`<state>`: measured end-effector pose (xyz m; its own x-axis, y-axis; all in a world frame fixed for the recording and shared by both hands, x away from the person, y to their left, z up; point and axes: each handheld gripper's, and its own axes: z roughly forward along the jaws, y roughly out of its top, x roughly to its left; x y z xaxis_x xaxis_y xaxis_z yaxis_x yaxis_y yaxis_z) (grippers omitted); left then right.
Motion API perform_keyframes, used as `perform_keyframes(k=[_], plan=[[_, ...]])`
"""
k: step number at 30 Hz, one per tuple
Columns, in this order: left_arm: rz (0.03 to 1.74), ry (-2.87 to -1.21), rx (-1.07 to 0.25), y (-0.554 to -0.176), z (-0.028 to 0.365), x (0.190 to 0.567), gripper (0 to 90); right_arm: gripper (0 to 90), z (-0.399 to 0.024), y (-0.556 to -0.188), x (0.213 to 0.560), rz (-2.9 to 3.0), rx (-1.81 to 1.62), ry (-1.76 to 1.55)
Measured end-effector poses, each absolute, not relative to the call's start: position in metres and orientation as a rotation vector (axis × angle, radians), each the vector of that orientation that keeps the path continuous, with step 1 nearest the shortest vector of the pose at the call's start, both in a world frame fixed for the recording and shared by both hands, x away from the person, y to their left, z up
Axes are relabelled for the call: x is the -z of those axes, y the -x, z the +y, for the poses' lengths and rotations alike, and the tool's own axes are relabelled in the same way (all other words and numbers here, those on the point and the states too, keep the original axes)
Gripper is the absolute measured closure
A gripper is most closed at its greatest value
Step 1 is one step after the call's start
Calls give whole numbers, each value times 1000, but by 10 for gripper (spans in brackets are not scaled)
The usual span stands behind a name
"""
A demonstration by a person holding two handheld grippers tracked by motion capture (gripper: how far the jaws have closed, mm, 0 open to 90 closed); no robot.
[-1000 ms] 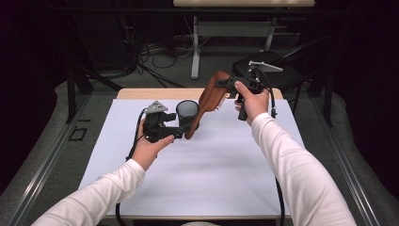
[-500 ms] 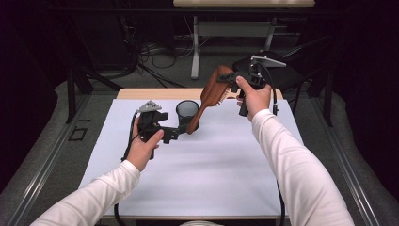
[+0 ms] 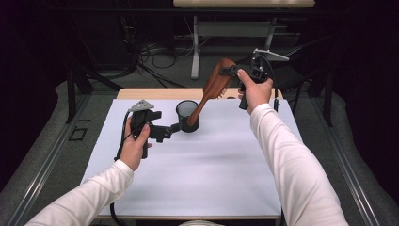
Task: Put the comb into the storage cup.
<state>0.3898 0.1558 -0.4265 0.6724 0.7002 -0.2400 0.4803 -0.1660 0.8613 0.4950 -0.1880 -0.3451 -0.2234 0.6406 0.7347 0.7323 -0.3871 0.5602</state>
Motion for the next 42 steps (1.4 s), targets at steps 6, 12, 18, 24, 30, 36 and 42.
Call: perform_keyframes(k=[6,12,18,24,30,36,42], plan=[[929,-1832,-267,-391,154,427,5,523,-190,-499,346,-1682,1704,1929],[931,-1830,-266,-392,152,428,5,523,-194,-501,347,-1667,1715,1957],[925,-1839,-262,-393,151,429,5,523,-195,-505,348,-1646,1727,1986],[935,-1833,-260,-395,153,430,5,523,-192,-511,348,-1654,1720,2005],[939,-1829,-260,-394,156,431,5,523,-186,-517,349,-1639,1730,2017],[955,-1823,-269,-395,163,433,5,523,-178,-524,351,-1635,1729,2037],[969,-1812,-267,-396,166,434,5,523,-172,-528,352,-1638,1743,2042]])
